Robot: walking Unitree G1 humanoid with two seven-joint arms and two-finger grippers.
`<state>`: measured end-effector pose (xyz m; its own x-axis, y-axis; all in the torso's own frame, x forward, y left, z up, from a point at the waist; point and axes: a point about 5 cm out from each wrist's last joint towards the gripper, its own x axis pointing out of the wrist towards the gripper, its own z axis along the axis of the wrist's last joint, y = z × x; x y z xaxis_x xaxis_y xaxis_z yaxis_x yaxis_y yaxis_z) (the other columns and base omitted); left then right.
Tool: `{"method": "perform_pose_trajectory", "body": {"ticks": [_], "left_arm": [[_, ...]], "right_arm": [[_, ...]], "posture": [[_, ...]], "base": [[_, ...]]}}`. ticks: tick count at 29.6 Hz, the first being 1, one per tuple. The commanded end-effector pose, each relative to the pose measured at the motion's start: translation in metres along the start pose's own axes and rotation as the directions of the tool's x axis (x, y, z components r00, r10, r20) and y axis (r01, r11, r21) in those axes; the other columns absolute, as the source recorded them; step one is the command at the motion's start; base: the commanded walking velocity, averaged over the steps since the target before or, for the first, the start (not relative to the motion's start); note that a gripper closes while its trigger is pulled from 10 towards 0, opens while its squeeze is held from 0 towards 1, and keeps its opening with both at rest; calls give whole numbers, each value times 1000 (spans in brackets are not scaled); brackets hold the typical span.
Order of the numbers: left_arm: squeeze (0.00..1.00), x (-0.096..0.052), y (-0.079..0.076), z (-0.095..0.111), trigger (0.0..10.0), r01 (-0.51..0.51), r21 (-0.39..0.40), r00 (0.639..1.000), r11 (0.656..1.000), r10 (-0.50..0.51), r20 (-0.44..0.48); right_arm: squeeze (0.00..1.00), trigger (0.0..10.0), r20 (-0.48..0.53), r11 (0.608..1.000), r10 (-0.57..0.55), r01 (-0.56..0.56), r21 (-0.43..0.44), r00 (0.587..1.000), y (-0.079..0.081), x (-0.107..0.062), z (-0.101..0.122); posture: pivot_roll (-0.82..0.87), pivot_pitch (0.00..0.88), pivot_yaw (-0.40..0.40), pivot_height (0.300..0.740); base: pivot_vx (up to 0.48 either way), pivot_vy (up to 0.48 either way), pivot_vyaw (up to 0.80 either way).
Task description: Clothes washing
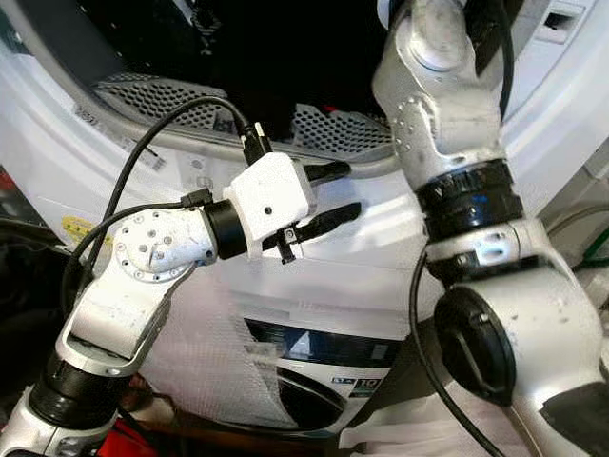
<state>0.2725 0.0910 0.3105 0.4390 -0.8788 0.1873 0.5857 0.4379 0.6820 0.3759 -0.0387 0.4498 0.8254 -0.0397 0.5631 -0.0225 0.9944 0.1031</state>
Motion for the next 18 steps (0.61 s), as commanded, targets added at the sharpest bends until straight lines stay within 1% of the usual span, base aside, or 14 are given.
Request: {"method": "perform_pose_trajectory", "body": {"ticks": [1, 4, 5, 6, 7, 8, 10, 11, 12, 15, 17, 18], "left_arm": [[0, 1, 12, 16, 10000, -54, 12, 996, 998, 53, 70], [0, 0, 18, 22, 10000, -83, -9, 991, 997, 83, 101], [0, -1, 20, 26, 10000, -93, -19, 989, 995, 95, 116], [0, -1, 20, 26, 10000, -93, -19, 989, 995, 95, 116], [0, -3, 23, 29, 10000, -105, -33, 985, 994, 108, 131], [0, -4, 24, 30, 10000, -110, -40, 984, 993, 114, 138], [0, -4, 25, 31, 10000, -118, -44, 982, 992, 123, 142], [0, -4, 25, 31, 10000, -118, -44, 982, 992, 123, 141], [0, -4, 25, 31, 10000, -119, -46, 982, 992, 124, 140], [0, -3, 24, 32, 10000, -118, -54, 982, 992, 124, 140], [0, -3, 24, 32, 10000, -117, -55, 983, 992, 124, 137], [0, -4, 24, 32, 10000, -116, -58, 984, 992, 123, 132]], "right_arm": [[0, 10000, -5, 1000, 6, -6, -18, 1000, 4, 1, -1], [0, 10000, -95, 993, 78, -86, -84, 992, 11, -2, -19], [0, 10000, -127, 976, 142, -160, -147, 982, 17, -5, -29], [0, 10000, -127, 976, 142, -160, -147, 982, 17, -5, -29], [0, 10000, -167, 937, 224, -259, -233, 960, 24, -9, -40], [0, 10000, -192, 915, 260, -305, -264, 946, 27, -12, -46], [0, 10000, -226, 910, 265, -321, -264, 937, 25, -14, -55], [804, 10000, -245, 900, 299, -358, -248, 922, 28, -15, -58], [1000, 10000, -255, 903, 316, -372, -216, 914, 28, -15, -58], [1000, 10000, -265, 893, 356, -410, -186, 896, 29, -14, -57], [1000, 10000, -279, 903, 376, -417, -104, 884, 26, -12, -54], [1000, 10000, -285, 897, 410, -439, -45, 867, 22, -9, -49]], "posture": [[227, 150, -144, 740], [227, 148, -147, 740], [227, 148, -147, 740], [227, 148, -147, 740], [230, 147, -151, 740], [230, 147, -151, 740], [228, 147, -152, 740], [228, 147, -152, 740], [226, 148, -151, 740], [222, 148, -150, 740], [221, 149, -150, 740], [219, 151, -151, 740]], "base": [[0, 0, 0], [0, 0, 0], [0, 0, 0], [0, 0, 0], [0, 0, 0], [0, 0, 0], [0, 0, 0], [0, 0, 0], [0, 0, 0], [0, 0, 0], [0, 0, 0], [0, 0, 0]]}}
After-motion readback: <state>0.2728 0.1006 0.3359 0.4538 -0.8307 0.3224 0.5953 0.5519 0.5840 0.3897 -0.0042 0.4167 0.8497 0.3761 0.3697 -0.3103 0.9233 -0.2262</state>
